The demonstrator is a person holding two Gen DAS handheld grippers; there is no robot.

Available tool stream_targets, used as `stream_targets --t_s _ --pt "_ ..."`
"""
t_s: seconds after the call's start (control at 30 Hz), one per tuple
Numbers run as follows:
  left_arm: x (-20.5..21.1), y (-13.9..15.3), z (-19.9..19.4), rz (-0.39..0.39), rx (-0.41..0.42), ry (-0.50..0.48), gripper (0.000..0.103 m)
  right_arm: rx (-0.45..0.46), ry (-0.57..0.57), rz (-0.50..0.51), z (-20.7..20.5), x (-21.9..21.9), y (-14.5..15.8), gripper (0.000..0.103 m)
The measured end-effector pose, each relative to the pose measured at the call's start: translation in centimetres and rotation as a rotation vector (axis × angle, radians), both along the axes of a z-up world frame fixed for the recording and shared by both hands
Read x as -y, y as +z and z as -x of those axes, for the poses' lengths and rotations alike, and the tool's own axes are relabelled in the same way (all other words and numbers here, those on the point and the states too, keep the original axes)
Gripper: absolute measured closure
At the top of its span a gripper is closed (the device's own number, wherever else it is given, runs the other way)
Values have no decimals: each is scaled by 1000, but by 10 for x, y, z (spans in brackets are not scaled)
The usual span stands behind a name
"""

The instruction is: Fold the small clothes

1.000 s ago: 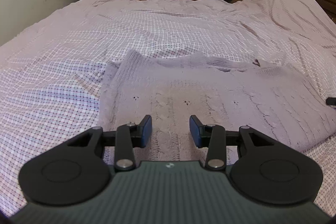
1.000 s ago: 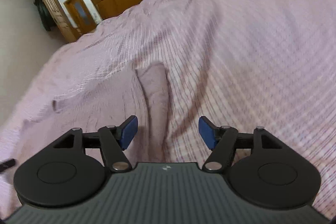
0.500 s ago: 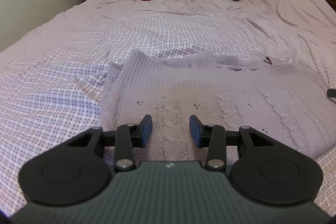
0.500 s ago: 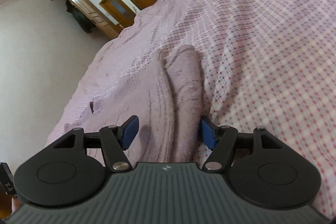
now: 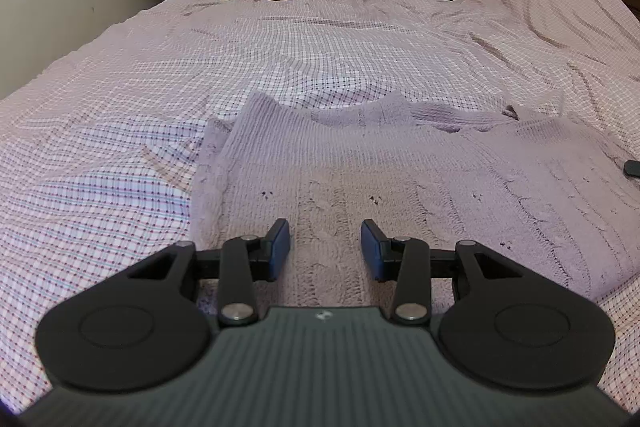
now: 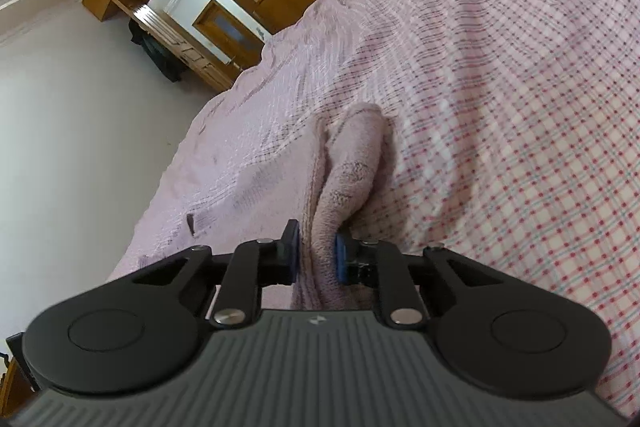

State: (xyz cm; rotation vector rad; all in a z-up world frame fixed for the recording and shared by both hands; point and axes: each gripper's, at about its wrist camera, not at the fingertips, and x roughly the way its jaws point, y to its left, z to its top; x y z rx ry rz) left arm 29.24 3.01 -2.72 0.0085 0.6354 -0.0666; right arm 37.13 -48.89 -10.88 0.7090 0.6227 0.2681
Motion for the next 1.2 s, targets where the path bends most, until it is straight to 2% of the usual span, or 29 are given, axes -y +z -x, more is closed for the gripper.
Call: stream_targets --t_s 0.17,0.43,0.57,0.7,0.8,0.9,1.2 --pt "-2 4 3 9 5 -2 61 -8 31 -46 -5 -15 24 85" --pt "-17 14 4 55 8 18 61 -8 33 -38 -12 -65 56 85" --pt "-39 32 1 109 30 -37 61 1 11 -54 -18 -86 74 85" --pt "-68 40 2 184 45 -27 61 7 -12 -32 -23 -113 95 86" --pt "-82 40 2 170 51 -19 61 6 -42 -38 -27 -131 108 86" --pt "-91 43 1 142 62 -12 61 -11 -42 7 -30 -155 118 86" --pt "-128 31 6 202 66 11 61 -56 -115 208 -33 -253 133 86"
